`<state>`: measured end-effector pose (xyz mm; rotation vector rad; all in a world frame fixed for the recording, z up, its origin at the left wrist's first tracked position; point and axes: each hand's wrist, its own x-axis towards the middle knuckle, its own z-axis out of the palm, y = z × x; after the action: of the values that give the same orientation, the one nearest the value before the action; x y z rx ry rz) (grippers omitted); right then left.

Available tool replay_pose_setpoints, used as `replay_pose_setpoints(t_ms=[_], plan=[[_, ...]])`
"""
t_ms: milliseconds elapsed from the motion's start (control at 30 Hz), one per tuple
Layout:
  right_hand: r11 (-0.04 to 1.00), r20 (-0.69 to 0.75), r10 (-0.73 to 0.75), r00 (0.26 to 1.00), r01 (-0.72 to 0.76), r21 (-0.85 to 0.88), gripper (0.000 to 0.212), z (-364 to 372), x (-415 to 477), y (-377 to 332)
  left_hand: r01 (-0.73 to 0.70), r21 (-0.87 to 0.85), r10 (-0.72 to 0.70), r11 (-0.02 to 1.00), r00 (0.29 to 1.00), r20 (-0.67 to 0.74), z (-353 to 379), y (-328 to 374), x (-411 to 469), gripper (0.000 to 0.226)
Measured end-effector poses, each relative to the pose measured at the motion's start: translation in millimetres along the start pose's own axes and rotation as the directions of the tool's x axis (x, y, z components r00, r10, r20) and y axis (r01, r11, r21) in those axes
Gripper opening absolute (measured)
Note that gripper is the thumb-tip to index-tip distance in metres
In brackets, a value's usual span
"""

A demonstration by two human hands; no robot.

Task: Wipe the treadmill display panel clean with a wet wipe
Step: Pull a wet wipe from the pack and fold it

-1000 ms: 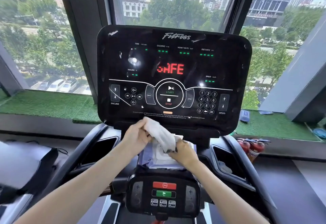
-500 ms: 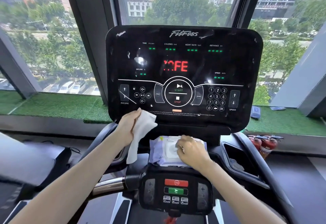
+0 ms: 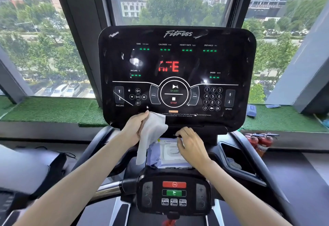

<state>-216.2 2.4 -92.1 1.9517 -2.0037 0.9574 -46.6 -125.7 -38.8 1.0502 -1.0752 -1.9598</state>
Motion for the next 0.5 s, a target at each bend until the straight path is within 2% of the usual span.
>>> replay_pose_setpoints(t_ms=[67,133,200,233,400,500], plan=[[0.978,0.097,0.178,0.979,-0.188,0.094,0.015,4,-1,3,-0.002,0.022,0.002,1.000,1.000,0.006,5,1,-1,0.017],[0.932,0.327,0.291,0.899,-0.344,0.117,0.017,9,-1,10,0.000,0.039,0.000,0.999,1.000,0.014,8,1,0,0.018],[0.921,0.520,0.301,0.800,-0.385,0.058,0.023,14,-1,15,0.003,0.055,-0.004,0.998,1.000,0.025,10,-1,0,0.019],[0.923,0.572,0.303,0.762,-0.385,0.025,0.025,17,-1,16,0.005,0.065,-0.007,0.998,1.000,0.027,10,-3,1,0.020],[0.934,0.664,0.280,0.693,-0.356,-0.022,0.024,28,2,20,-0.004,0.137,-0.006,0.991,0.998,0.070,14,-8,2,0.026],[0.929,0.695,0.279,0.662,-0.370,-0.020,0.030,31,6,24,-0.016,0.167,-0.002,0.986,0.994,0.106,20,-7,-1,0.018]])
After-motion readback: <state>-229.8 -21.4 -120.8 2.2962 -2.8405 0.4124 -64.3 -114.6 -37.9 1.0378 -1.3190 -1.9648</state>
